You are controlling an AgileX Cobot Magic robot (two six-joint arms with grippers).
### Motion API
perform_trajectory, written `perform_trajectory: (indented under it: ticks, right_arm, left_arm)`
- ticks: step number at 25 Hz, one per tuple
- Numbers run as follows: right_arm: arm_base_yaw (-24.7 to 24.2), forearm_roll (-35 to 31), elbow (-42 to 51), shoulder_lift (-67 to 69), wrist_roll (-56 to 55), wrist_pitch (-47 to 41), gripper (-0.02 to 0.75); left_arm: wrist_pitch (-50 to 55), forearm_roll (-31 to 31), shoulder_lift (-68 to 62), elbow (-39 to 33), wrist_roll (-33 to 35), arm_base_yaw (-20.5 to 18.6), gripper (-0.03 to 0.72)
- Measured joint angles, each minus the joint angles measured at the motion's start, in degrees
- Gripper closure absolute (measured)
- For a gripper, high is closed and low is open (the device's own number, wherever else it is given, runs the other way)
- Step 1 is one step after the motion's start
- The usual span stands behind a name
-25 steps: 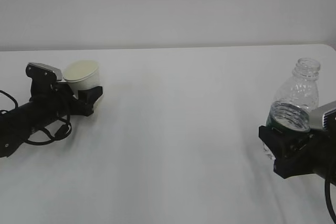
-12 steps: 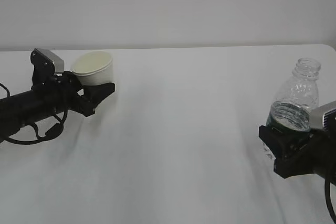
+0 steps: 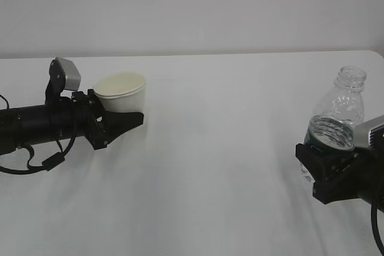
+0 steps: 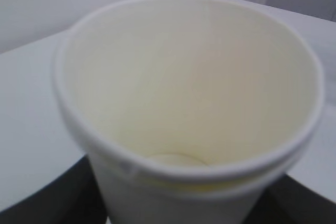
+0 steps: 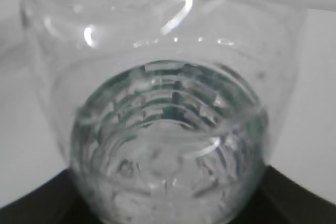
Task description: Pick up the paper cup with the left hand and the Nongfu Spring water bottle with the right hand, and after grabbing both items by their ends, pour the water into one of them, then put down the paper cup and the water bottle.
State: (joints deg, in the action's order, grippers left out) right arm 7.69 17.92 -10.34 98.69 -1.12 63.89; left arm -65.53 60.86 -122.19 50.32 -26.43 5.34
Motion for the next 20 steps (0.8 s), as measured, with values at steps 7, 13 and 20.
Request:
perform_trajectory:
  ticks: [7,13,20]
  right_arm:
    - [0.0,0.0,0.0,0.0,0.6,0.0,0.289]
    - [0.0,0.0,0.0,0.0,2.5,0.0,0.289]
    - [0.0,0.0,0.0,0.0,4.6,0.0,0.289]
  left_arm:
    - [0.0,4.4,0.0,0.0,-1.1,4.2,0.225]
    - [0.0,4.6,0.0,0.0,-1.1,10.3,0.225]
    - [0.0,2.7,0.0,0.0,-0.4,17.5,0.225]
